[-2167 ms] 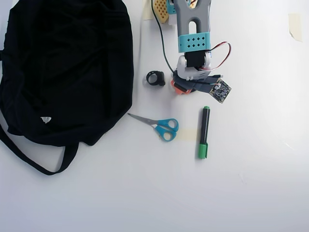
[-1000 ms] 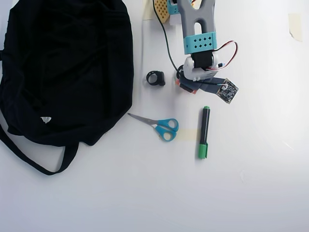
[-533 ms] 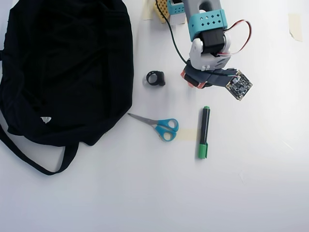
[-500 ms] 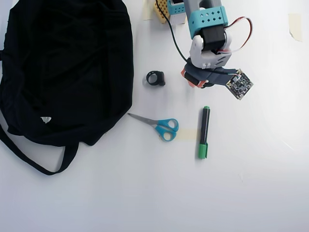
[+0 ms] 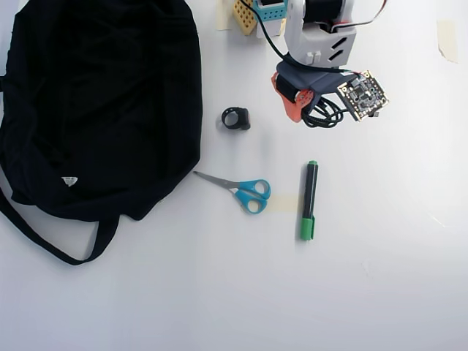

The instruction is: Put the cable into the black bag

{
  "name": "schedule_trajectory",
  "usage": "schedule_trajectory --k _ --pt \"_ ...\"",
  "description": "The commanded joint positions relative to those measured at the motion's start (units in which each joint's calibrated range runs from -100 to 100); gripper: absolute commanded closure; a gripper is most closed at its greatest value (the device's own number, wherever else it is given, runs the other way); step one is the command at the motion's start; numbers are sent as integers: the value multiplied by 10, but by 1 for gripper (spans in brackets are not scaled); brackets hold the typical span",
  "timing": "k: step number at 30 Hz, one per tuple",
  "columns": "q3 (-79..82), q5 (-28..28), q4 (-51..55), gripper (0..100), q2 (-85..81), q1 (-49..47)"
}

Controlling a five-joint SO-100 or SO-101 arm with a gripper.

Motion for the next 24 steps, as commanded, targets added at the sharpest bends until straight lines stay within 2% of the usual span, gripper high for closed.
schedule_trajectory --k 1,14,24 --pt "-26 -33 -4 98 -47 22" --pt "-32 -139 -4 98 -88 77" --pt "-75 -141 -4 98 -88 151"
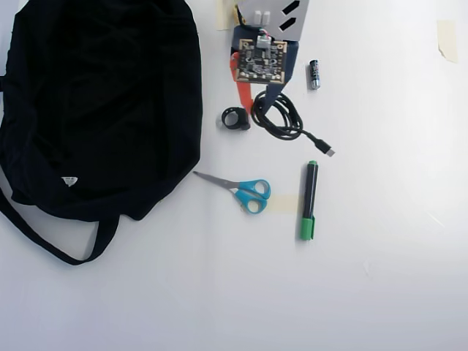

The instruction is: Put the cable into the black bag

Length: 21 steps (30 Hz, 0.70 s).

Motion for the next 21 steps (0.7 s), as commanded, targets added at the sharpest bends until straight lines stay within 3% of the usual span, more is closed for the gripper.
schedule_trajectory --k 1,13,21 --pt "-31 -1 -4 98 -27 25" --pt "-43 -2 -9 98 -28 107" --pt "-33 -2 -9 98 -18 224"
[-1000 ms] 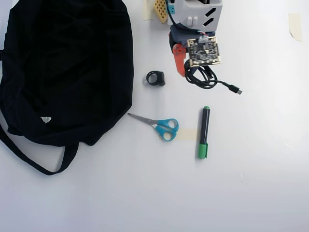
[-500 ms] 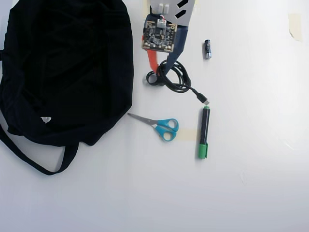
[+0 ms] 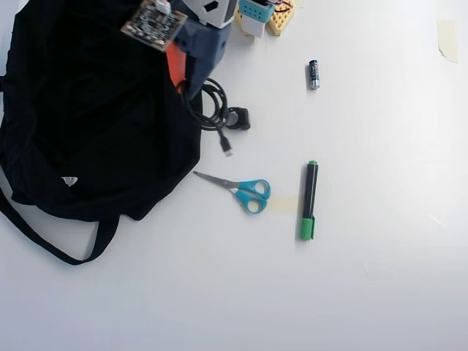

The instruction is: Put the cable into the black bag

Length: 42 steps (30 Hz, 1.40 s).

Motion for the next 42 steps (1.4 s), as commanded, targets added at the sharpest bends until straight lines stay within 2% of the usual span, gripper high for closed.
schedule_trajectory --k 1,8,11,15,18,23,25,29,31,33,37,42 --pt "-17 -2 -11 98 -19 50" --pt "-11 -1 -18 98 -13 154" --pt "17 -14 -70 98 -14 216" --pt "152 -18 -208 98 -12 304" --pt "192 -18 -286 98 56 341" --pt "183 -18 -354 97 196 345" --pt "182 -28 -354 90 197 346" --pt "182 -29 -354 87 185 352" --pt "182 -29 -345 80 184 350" --pt "182 -28 -330 79 183 341" --pt "186 -28 -284 79 87 314" --pt "192 -29 -212 79 -53 190"
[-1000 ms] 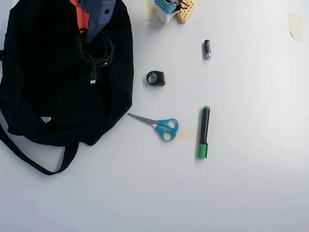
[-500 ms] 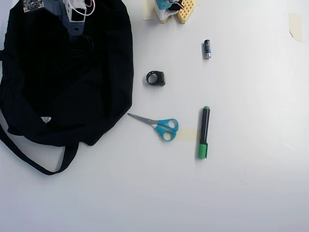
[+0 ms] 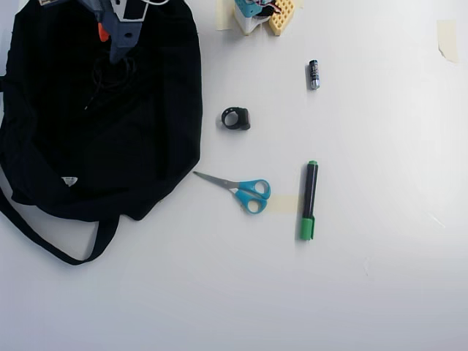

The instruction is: Put the cable into the black bag

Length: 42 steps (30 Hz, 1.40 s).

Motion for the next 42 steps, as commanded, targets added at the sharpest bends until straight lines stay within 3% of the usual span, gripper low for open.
schedule_trajectory --k 1,6,8,10,19,25,36,42 --pt "-4 -2 40 80 -92 -104" --pt "1 -31 47 96 -110 -325" --pt "0 -32 48 98 -117 -370" --pt "3 -75 73 98 -182 -403" --pt "113 -94 187 98 -283 -420" --pt "195 -91 191 98 -353 -460" --pt "469 -89 45 98 -613 -521" --pt "611 -21 37 98 -757 -538"
